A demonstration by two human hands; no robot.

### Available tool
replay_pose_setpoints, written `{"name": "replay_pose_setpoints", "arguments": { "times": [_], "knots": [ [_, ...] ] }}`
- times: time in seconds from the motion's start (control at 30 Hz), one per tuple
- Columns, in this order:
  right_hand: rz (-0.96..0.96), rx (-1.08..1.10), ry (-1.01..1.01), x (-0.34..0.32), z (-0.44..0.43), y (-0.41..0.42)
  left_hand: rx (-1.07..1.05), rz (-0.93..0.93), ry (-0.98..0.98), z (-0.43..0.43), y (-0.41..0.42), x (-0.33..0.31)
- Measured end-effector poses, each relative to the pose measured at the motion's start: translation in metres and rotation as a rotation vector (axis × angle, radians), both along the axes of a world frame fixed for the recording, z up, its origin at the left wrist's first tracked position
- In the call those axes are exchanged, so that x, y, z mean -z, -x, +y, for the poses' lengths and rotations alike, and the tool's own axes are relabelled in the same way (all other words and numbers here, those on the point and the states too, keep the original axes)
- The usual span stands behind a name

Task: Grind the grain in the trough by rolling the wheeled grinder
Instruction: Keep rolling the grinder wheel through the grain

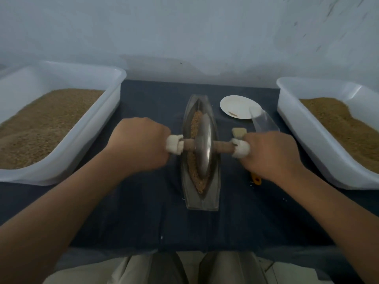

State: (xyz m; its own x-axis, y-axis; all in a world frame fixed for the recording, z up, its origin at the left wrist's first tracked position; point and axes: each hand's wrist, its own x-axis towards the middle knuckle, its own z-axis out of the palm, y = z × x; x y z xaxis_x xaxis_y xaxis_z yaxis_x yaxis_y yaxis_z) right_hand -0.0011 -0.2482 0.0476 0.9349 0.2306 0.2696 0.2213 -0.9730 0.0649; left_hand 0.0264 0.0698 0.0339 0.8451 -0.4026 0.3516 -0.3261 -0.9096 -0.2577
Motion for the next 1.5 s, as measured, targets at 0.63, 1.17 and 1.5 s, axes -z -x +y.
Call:
{"name": "replay_pose_setpoints", "arguments": {
  "times": [0.63, 1.17, 1.5],
  "knots": [
    [-0.058, -0.050, -0.063, 0.006, -0.006, 0.012, 0.035, -0.031, -0.011, 0.004, 0.011, -0.004],
    [-0.121, 0.005, 0.086, -0.009, 0.010, -0.008, -0.088, 0.168, 0.156, 0.002, -0.001, 0.004],
    [-0.092, 0.108, 0.001, 0.003, 0.014, -0.062, -0.181, 0.157, 0.147, -0.020, -0.046, -0.014]
  ]
}}
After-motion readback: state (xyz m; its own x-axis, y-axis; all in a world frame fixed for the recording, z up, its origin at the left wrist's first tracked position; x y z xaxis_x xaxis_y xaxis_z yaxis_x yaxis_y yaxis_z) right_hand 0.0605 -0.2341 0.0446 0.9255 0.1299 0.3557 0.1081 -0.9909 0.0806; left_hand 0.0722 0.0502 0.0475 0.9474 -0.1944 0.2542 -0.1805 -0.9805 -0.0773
